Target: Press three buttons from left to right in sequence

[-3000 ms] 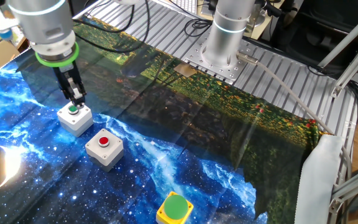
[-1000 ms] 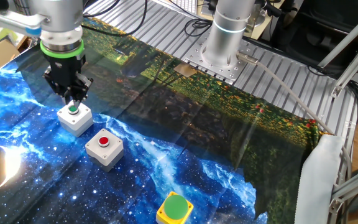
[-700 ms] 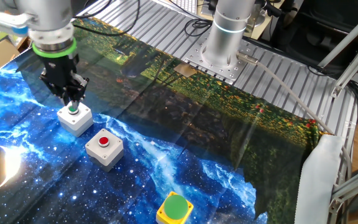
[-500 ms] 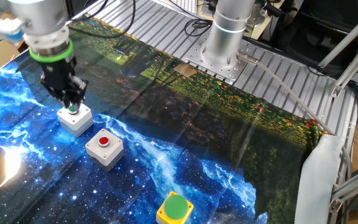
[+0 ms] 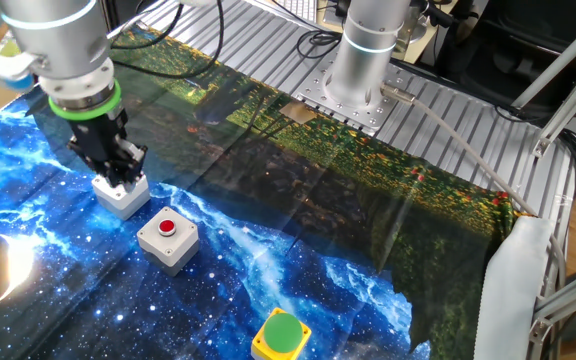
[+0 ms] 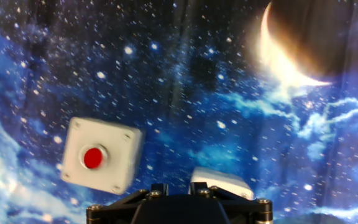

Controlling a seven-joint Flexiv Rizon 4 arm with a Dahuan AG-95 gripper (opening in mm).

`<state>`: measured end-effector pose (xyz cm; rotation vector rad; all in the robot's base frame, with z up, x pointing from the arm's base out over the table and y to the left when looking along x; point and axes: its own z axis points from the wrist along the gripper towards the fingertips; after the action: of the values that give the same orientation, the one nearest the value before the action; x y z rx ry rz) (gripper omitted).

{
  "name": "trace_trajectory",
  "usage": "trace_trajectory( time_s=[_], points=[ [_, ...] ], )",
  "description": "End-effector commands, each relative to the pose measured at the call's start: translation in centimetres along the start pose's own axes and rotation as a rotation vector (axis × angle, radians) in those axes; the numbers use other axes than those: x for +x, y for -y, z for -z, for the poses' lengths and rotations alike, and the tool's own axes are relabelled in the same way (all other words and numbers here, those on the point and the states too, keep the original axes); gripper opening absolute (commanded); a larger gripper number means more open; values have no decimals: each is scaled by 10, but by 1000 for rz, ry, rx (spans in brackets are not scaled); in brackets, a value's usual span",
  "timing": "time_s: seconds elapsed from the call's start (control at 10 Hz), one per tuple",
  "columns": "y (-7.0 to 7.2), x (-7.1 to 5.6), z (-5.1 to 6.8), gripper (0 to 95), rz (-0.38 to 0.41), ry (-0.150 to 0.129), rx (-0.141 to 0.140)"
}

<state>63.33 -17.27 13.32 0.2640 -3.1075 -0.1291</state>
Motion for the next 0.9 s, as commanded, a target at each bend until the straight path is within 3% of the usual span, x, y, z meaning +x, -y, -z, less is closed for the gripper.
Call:
trace_trajectory(
  time_s=[0.1,0.3,0.9],
  points=[
    [-13,-7,2,190,-26,5,14],
    [-26,-13,5,190,-31,2,31],
    [-50,-21,6,190,-62,-1,46]
  ],
)
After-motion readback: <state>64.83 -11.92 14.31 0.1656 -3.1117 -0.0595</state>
